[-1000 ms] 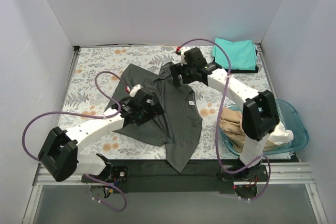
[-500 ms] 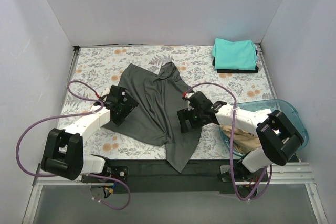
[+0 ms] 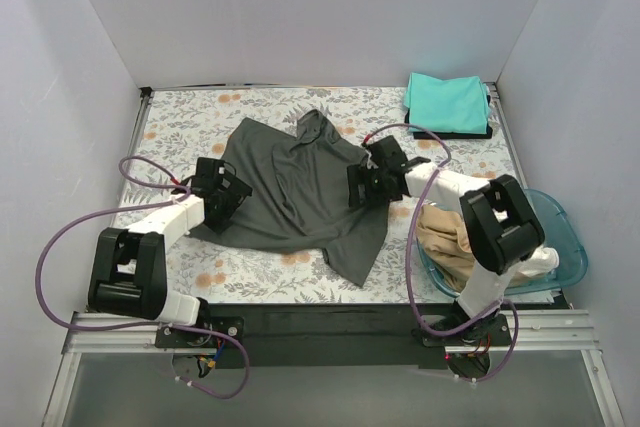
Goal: Fold and stack the t-shirts
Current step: Flatten the tshirt out
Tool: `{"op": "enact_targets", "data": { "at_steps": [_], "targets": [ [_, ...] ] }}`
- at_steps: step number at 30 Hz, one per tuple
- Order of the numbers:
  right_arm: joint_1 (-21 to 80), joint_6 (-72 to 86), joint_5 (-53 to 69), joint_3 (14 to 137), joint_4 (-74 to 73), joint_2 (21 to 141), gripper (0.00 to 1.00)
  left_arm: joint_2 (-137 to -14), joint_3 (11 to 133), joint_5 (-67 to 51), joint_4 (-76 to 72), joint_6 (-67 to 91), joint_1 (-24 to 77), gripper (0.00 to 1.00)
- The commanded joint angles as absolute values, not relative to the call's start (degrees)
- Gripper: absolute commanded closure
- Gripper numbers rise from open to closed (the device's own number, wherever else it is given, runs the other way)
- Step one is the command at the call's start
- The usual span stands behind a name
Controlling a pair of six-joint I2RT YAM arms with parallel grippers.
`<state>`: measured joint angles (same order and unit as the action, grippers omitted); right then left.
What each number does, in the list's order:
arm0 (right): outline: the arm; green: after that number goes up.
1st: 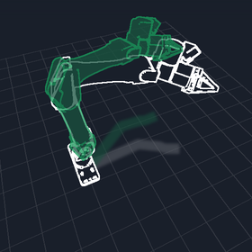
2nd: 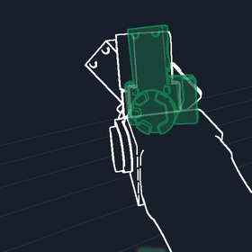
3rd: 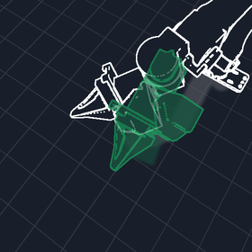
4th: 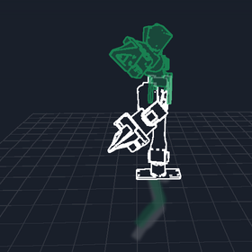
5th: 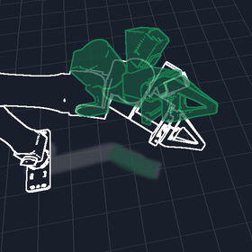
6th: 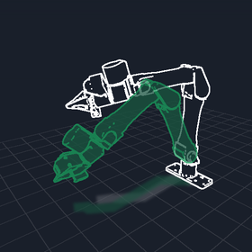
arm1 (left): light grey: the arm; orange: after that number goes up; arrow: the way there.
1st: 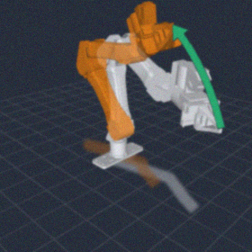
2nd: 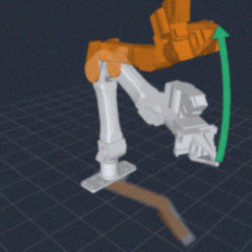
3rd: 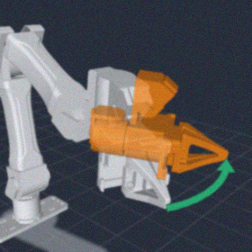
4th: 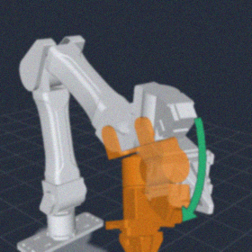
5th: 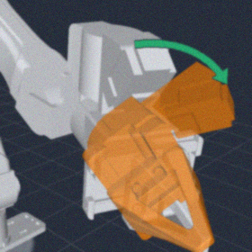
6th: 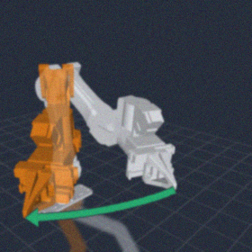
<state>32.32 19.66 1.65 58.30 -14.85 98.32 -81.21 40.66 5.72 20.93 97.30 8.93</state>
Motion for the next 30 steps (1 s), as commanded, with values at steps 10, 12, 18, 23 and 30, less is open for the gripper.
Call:
{"op": "enact_targets", "data": {
  "at_steps": [10, 12, 18, 23, 30],
  "targets": [
    [19.4, 10.2, 5.0, 94.2, -19.7, 123.7, 0.02, -97.5, 50.6, 0.4, 15.1, 94.2, 5.8, 0.02],
    [19.3, 7.7, 5.4, 97.6, -20.6, 125.1, 0.02, -97.6, 52.5, -2.3, 14.6, 94.1, 5.8, 0.02],
    [19.6, 5.0, 3.3, 98.7, -21.1, 115.3, 0.02, -89.0, 53.4, 0.8, 16.0, 91.9, 5.9, 0.02],
    [21.4, 7.4, -5.6, 87.6, -20.0, 99.7, 0.02, -74.3, 49.6, 6.4, 20.0, 94.3, 5.9, 0.02],
    [21.1, 18.4, -12.7, 56.8, -5.3, 73.7, 0.02, -59.7, 41.5, 19.1, 33.6, 103.5, 5.4, 0.02]
  ]
}}
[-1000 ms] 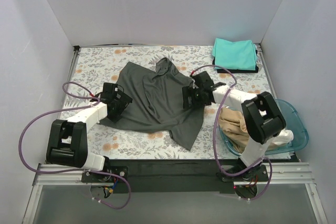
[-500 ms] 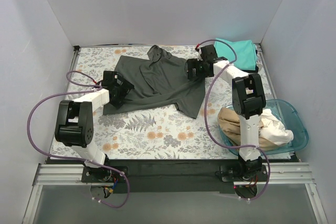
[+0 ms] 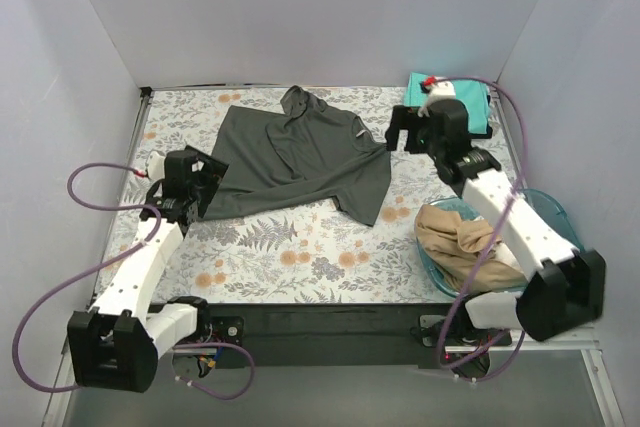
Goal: Fold and stack the t-shirts
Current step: Flatten the tshirt out
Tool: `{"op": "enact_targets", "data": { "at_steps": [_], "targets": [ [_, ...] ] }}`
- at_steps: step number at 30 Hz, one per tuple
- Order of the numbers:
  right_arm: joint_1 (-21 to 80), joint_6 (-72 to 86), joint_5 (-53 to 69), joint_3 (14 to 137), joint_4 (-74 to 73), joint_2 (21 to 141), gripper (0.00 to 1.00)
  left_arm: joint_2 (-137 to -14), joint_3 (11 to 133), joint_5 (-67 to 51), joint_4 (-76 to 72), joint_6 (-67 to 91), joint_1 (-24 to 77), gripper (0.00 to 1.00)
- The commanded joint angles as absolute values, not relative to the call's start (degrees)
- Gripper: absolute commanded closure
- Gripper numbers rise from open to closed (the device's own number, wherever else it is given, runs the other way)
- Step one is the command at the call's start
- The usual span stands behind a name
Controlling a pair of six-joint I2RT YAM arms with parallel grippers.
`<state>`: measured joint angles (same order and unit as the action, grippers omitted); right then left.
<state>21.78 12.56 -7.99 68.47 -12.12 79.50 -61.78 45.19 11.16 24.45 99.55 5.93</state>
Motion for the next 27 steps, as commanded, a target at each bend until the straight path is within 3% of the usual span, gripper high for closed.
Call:
{"op": "enact_targets", "data": {
  "at_steps": [1, 7, 12, 16, 23, 27],
  "targets": [
    [21.0, 19.4, -9.4, 54.0, -1.4, 71.4, 0.02, -59.1, 40.7, 19.5, 34.4, 103.7, 5.2, 0.02],
    [20.3, 20.0, 2.7, 45.5, 0.9, 64.3, 0.02, -61.6, 35.5, 19.3, 32.7, 104.2, 0.1, 0.02],
    [20.2, 18.5, 5.9, 43.8, 0.4, 62.3, 0.02, -65.9, 33.5, 15.6, 26.3, 101.3, -5.4, 0.19],
    [20.2, 18.5, 7.3, 42.6, 0.1, 61.4, 0.02, -70.1, 34.3, 13.7, 22.9, 99.1, -7.2, 0.24],
    [20.3, 18.7, 8.6, 40.5, -1.5, 59.9, 0.02, -78.2, 36.8, 11.9, 19.2, 98.0, -7.9, 0.44],
    [20.3, 18.8, 8.0, 39.7, -2.3, 59.1, 0.02, -81.9, 38.1, 11.3, 17.9, 97.8, -7.9, 0.5]
  ]
}}
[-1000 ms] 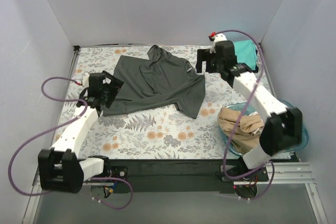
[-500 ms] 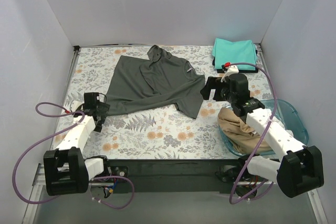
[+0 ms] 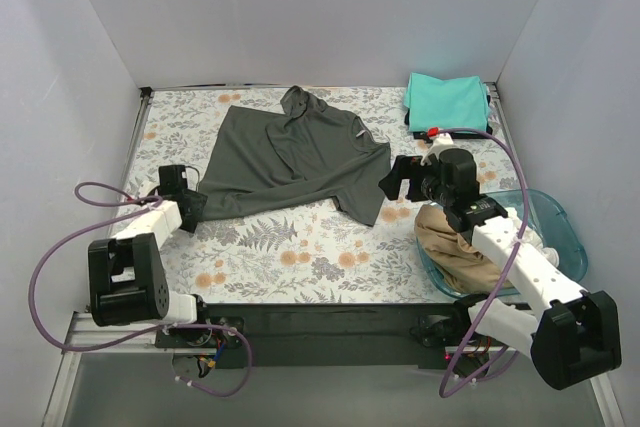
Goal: Fold and stack the t-shirts
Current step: Flatten the tshirt out
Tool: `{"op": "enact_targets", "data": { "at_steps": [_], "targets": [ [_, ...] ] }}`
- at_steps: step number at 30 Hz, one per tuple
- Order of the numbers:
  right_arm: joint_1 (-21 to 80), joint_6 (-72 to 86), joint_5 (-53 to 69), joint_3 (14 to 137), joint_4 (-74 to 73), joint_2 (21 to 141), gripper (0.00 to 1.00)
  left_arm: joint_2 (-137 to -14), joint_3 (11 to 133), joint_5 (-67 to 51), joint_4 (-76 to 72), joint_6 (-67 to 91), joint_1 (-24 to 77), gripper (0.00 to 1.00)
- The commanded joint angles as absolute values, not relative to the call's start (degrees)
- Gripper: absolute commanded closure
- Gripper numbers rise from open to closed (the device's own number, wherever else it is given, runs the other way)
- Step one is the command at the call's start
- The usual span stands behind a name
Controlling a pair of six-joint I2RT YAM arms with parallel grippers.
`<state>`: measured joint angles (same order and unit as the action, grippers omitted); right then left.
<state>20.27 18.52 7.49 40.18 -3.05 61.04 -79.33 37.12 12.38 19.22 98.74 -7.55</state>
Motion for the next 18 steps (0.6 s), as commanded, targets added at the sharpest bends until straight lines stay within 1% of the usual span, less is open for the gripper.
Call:
{"op": "enact_targets", "data": {
  "at_steps": [1, 3, 4, 7, 12, 18],
  "targets": [
    [20.3, 18.8, 7.9, 39.6, -2.5, 58.8, 0.02, -82.3, 38.3, 11.0, 17.8, 97.6, -7.9, 0.56],
    [20.2, 18.8, 7.5, 39.4, -2.6, 58.2, 0.02, -83.3, 38.6, 9.9, 17.7, 97.4, -7.9, 0.66],
    [20.3, 18.8, 7.0, 39.1, -2.6, 57.9, 0.02, -83.3, 38.5, 9.5, 17.5, 97.2, -7.9, 0.79],
    [20.3, 18.7, 6.2, 39.3, -3.8, 58.4, 0.02, -82.6, 37.3, 8.2, 17.1, 96.9, -7.9, 1.0],
    [21.0, 18.0, 7.5, 41.5, -8.2, 61.4, 0.07, -79.5, 34.9, 8.1, 17.1, 95.8, -7.9, 1.0],
    [30.1, 18.3, 5.6, 44.3, -10.5, 69.0, 0.1, -72.8, 32.6, 11.2, 18.7, 96.6, -7.9, 1.0]
  ]
}}
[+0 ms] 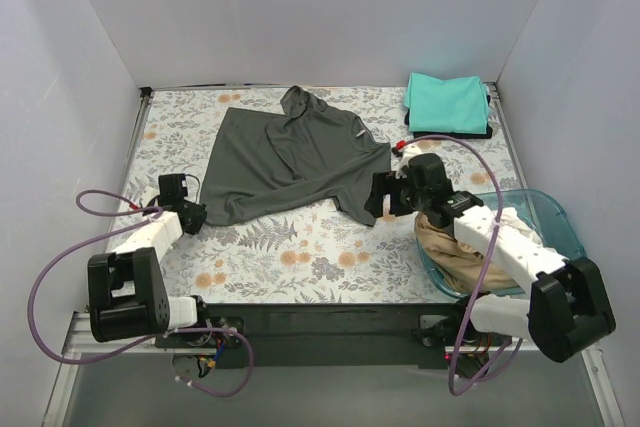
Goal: Fold and stack the t-shirts
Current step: Flatten the tshirt out
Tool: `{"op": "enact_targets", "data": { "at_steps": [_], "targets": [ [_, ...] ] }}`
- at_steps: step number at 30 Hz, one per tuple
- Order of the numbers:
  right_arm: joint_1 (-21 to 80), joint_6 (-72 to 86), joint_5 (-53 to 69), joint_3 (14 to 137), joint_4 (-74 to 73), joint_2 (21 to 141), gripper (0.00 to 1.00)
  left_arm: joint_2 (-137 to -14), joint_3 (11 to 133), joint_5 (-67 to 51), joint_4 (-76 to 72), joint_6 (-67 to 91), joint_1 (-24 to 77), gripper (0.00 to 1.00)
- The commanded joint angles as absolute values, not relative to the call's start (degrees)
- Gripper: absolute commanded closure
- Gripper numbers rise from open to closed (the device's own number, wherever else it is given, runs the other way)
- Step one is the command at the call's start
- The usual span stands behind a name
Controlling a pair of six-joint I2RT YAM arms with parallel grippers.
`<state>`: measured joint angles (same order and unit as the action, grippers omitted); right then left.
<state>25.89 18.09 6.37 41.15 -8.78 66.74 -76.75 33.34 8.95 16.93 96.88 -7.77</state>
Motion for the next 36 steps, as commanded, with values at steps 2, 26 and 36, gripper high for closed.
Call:
{"op": "enact_targets", "data": {
  "at_steps": [2, 26, 36],
  "targets": [
    [31.4, 18.9, 4.2, 44.7, -10.6, 72.4, 0.12, -71.2, 32.6, 12.7, 19.7, 96.7, -7.9, 1.0],
    [34.8, 20.1, -6.1, 52.4, -15.5, 93.0, 0.54, -71.8, 33.4, 14.2, 21.3, 95.9, -7.9, 1.0],
    [35.0, 21.3, -7.0, 53.9, -14.9, 95.5, 0.99, -70.8, 34.2, 14.7, 22.2, 95.7, -7.9, 1.0]
  ]
}}
